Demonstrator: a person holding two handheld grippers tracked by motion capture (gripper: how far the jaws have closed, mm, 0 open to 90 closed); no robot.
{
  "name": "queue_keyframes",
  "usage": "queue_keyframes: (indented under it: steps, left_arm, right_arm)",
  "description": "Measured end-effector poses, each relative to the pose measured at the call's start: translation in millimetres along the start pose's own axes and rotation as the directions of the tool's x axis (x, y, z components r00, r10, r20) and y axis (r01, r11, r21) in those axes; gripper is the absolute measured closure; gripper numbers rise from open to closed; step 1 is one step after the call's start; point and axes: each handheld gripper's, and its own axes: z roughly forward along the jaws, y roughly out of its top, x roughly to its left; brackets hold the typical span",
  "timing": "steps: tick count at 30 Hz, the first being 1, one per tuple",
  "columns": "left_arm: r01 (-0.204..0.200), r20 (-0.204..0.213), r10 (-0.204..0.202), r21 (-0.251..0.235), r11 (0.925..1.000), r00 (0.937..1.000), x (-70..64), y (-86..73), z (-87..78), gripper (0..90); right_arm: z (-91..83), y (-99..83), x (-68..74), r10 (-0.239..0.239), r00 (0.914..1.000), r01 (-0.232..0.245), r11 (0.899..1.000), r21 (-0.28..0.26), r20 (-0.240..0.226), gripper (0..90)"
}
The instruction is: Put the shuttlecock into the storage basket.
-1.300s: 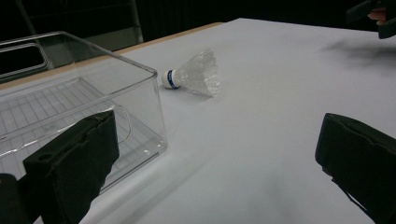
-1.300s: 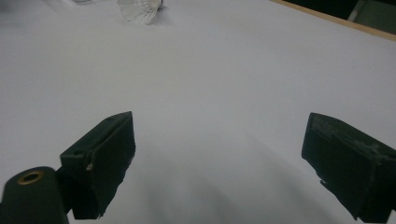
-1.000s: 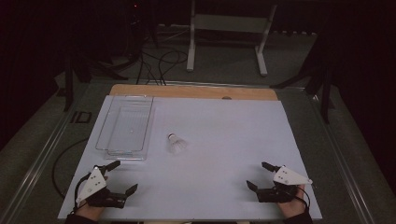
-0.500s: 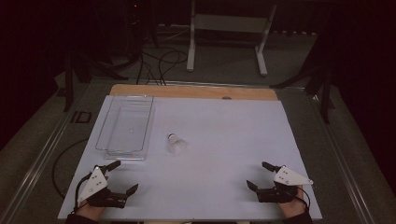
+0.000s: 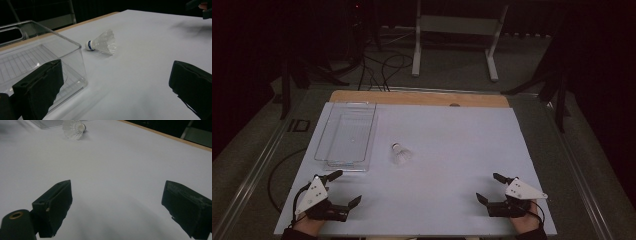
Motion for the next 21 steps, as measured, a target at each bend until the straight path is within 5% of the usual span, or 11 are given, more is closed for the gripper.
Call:
queue_keyframes:
  steps: [12,21]
  left_arm:
    - [-0.007,-0.007,0.008,0.076,0.9971,0.9999,3.4,21.5,-4.9,0.1]
    - [0.003,0.045,-0.010,0.155,0.9880,0.9990,3.1,40.4,-3.6,0.0]
  right_arm:
    - [0.2,1.0,1.9,-0.006,1.0000,0.006,1.000,0.005,-0.003,9.5]
    - [0.9,1.2,2.7,-0.002,1.0000,0.002,1.000,0.010,-0.009,9.5]
